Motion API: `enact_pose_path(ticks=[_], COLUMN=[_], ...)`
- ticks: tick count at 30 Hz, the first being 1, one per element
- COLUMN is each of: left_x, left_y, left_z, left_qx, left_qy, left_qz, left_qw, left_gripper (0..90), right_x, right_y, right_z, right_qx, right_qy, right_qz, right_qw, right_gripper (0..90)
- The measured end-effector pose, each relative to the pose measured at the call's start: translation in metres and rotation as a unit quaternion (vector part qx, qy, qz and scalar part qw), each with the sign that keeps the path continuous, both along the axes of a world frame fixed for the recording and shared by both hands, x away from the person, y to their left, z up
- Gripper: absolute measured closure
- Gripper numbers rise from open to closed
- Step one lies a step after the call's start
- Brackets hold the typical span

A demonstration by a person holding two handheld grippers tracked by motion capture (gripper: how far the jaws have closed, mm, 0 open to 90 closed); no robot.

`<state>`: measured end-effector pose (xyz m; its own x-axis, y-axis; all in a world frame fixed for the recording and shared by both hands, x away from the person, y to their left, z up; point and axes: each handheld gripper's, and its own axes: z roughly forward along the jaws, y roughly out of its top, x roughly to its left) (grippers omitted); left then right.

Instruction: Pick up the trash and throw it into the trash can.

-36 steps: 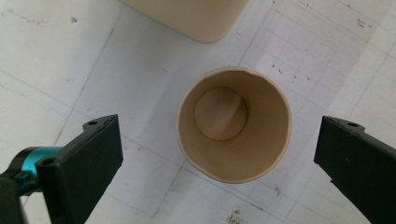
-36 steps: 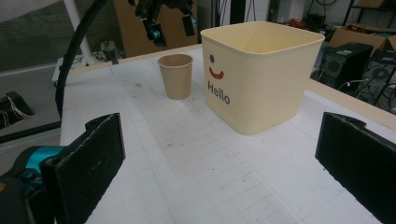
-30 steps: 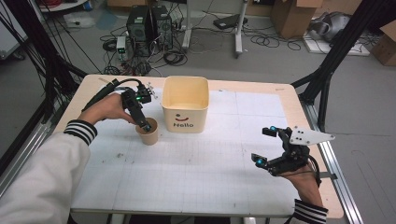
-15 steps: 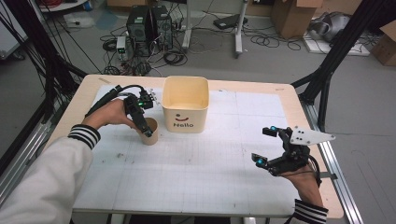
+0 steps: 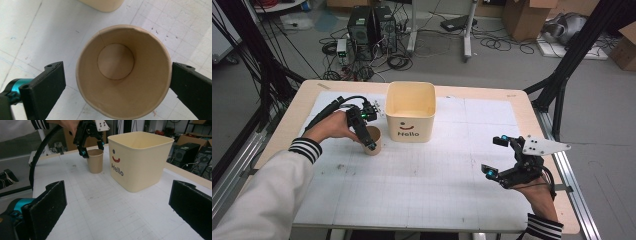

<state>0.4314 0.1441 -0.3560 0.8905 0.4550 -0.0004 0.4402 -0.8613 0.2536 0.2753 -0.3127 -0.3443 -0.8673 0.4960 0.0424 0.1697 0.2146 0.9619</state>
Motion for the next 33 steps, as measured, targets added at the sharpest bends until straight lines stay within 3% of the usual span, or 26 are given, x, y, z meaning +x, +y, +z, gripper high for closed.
enact_pose_path(ticks=[5, 18, 19, 33], left_x=[-0.001, -0.003, -0.004, -0.003], left_y=[-0.002, -0.004, -0.004, -0.006], left_z=[-0.005, -0.021, -0.022, -0.025], left_qx=[0.0, 0.007, 0.015, 0.018], left_qy=[0.005, -0.004, -0.008, -0.006], left_qz=[-0.003, -0.001, 0.0, 0.002], left_qw=[1.0, 1.0, 0.9999, 0.9998], left_gripper=[1.7, 1.7, 1.7, 1.7], right_x=[0.0, 0.0, 0.0, 0.0], right_y=[0.0, -0.001, -0.001, -0.001], right_z=[0.0, 0.0, 0.0, 0.0], right_qx=[0.0, 0.0, 0.0, 0.0], right_qy=[0.0, -0.001, -0.001, 0.0], right_qz=[0.0, 0.001, 0.001, 0.0], right_qw=[1.0, 1.0, 1.0, 1.0], right_gripper=[0.3, 0.3, 0.3, 0.3])
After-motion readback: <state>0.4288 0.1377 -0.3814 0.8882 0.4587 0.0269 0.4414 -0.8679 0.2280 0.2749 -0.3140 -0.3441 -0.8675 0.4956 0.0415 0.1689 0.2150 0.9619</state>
